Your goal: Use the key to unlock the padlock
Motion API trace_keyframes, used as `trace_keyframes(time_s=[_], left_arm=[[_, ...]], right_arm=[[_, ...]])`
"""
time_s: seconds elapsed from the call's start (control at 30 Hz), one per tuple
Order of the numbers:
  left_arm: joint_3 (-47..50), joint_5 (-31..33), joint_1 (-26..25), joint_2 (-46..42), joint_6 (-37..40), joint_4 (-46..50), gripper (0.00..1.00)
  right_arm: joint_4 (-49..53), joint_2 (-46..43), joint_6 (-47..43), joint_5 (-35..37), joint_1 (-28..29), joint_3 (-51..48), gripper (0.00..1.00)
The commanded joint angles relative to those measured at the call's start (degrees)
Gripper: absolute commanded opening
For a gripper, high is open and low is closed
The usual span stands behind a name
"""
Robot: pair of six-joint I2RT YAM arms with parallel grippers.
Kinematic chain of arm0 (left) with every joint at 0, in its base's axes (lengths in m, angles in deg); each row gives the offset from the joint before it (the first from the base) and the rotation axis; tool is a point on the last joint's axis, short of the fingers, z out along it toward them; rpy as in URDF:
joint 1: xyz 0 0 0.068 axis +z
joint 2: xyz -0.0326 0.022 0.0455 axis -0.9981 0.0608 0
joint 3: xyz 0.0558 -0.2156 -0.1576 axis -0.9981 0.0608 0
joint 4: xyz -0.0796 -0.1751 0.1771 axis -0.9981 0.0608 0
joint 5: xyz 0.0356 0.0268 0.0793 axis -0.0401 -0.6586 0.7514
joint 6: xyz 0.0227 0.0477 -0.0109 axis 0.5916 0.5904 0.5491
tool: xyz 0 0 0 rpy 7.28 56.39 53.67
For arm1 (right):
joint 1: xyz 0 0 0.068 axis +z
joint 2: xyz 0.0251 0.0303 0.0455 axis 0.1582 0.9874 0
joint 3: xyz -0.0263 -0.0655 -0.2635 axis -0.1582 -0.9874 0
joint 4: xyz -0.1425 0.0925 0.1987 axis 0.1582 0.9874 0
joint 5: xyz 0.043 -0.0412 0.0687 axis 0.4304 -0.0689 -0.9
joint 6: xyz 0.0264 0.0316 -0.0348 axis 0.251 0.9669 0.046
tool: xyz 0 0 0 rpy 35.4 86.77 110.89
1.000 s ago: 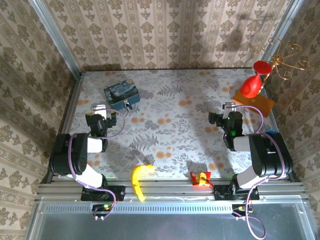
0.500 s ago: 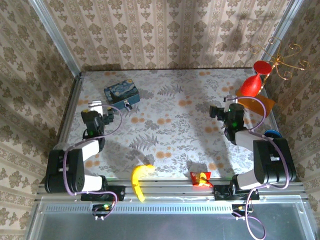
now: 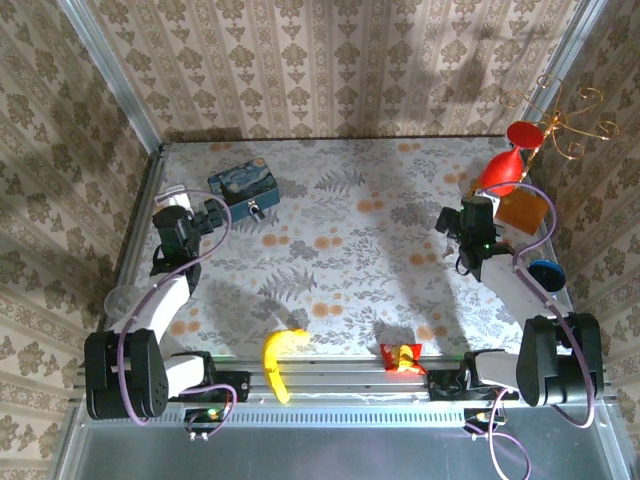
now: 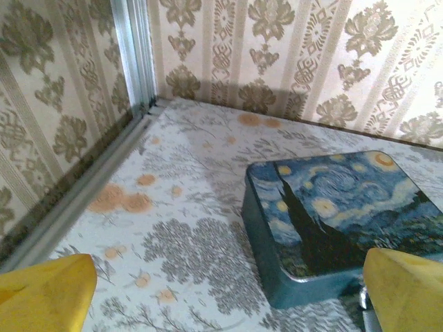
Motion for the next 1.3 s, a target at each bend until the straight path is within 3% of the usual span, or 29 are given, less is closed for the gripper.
trace_keyframes(time_s=[0.0, 0.27, 0.4, 0.7, 1.27], left_arm=[[-0.56, -3.12, 0.20, -2.19, -5.10, 2.88, 1.00], [0.51, -4.63, 0.11, -4.72, -8.75, 5.02, 1.00], [1.37, -5.55, 0.05, -5.44, -9.65, 5.68, 1.00], [1.86, -6.66, 0.03, -5.98, -11.37, 6.20, 1.00], [2.62, -5.26, 0.05, -8.20, -12.27, 7.48, 1.00]], right_arm=[[15.71, -0.56, 7.70, 2.04, 0.38, 2.14, 0.90], [19.42, 3.67, 1.14, -4.92, 0.57, 5.11, 0.84], [22.32, 7.77, -1.94, -5.03, 0.14, 8.19, 0.79], [24.82, 18.14, -7.56, -8.53, -1.11, 14.56, 0.58], [26.90, 29.64, -12.62, -12.98, -4.00, 21.17, 0.41]])
